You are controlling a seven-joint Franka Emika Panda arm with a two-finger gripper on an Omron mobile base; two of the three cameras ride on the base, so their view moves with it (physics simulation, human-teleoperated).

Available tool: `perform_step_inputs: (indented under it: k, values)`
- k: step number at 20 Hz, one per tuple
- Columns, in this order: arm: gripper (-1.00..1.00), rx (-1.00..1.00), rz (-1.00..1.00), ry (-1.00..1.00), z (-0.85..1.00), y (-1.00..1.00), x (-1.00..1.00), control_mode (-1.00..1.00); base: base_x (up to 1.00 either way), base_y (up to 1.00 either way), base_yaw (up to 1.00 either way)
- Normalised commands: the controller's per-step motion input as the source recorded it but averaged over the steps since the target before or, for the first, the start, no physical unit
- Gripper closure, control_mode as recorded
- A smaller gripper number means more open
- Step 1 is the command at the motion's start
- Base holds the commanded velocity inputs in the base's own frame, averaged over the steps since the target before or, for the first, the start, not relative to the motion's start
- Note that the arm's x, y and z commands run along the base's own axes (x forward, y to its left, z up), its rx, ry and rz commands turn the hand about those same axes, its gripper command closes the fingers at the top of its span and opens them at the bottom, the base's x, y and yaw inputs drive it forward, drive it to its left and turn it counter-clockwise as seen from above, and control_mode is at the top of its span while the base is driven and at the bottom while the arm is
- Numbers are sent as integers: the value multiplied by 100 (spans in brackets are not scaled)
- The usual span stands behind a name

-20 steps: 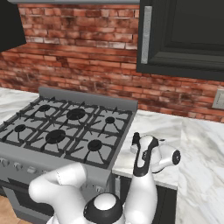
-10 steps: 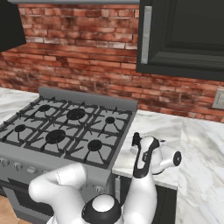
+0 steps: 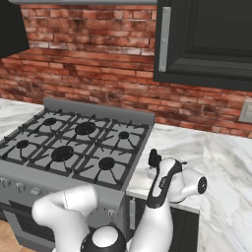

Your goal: Take 2 condiments from the cabinet and move them on the counter near the stove.Make sure the condiments are lined up with each other, next to each other.

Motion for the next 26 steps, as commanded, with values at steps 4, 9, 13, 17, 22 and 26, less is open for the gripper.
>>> perform_step_inputs:
  k: [4, 9, 13, 17, 22, 26]
  values:
    - [-100, 2, 0, -7, 50, 1, -40, -100, 0, 0, 0]
    - [-100, 4, 0, -2, 64, 25, -54, -100, 0, 0, 0]
    - [-100, 6, -1, 0, 81, 44, -44, -100, 0, 0, 0]
    - [-100, 3, -3, 3, 92, 55, -44, -100, 0, 0, 0]
    - [-100, 1, -10, 12, 79, 63, -54, -100, 0, 0, 0]
    - [-100, 0, -15, 20, 70, 66, -42, -100, 0, 0, 0]
